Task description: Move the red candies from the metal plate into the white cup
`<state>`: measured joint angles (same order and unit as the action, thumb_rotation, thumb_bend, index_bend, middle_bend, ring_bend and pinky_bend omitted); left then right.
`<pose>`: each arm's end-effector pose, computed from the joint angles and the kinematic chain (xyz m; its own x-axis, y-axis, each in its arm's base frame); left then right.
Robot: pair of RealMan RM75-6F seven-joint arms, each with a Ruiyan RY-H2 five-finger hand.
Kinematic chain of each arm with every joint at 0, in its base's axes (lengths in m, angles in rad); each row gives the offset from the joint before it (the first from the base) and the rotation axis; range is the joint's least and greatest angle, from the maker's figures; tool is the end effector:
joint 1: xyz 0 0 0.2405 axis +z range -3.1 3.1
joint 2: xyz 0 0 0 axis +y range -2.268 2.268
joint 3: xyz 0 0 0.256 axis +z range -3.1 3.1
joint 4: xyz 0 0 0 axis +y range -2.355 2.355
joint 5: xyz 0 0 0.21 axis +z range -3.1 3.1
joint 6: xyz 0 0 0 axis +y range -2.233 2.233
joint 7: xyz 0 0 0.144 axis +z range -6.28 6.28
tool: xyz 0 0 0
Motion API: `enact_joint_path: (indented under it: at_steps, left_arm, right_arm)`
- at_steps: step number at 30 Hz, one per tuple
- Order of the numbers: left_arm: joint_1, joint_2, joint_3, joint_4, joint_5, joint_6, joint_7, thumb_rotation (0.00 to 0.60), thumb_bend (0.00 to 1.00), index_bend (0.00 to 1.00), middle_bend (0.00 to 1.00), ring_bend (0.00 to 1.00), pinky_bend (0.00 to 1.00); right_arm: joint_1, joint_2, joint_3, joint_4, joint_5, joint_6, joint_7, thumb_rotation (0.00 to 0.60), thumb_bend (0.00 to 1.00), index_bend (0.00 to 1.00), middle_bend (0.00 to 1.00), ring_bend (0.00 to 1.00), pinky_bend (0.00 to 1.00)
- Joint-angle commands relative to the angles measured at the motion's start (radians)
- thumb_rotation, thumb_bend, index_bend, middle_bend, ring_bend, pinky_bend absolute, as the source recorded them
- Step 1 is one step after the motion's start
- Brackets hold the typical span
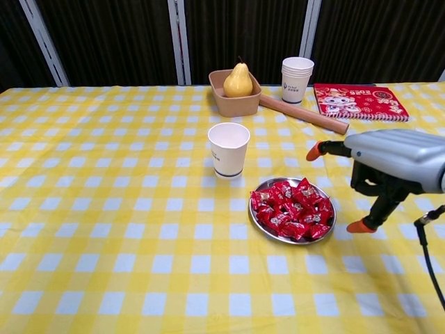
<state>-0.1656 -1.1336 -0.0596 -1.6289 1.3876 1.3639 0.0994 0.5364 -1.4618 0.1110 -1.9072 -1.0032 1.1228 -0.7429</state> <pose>-0.3109 0.2067 0.1437 0.4419 0.0889 0.8926 0.8954 0.0159 -0.4449 -0.1517 -0.2528 0.0010 0.4899 -0.3425 0.8017 -0.8655 -0.3014 0.4001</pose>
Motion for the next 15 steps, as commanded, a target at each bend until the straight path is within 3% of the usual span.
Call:
enact_joint_path:
  at_steps: [1,15]
  left_arm:
    - [-0.001,0.003,0.001,-0.002,0.0,-0.003,-0.002,0.6,0.0,0.01,0.0,0.0,0.0]
    - [-0.001,0.005,0.001,-0.007,-0.003,-0.005,-0.002,0.6,0.0,0.01,0.0,0.0,0.0]
  right_arm:
    - [0.009,-0.026,-0.019,0.003,0.007,0.009,-0.017,0.6,0.21,0.19,0.94,0.97,1.0]
    - [0.043,-0.087,-0.015,0.037,0.059,0.029,-0.038,0.6,0.21,0.23,0.94,0.97,1.0]
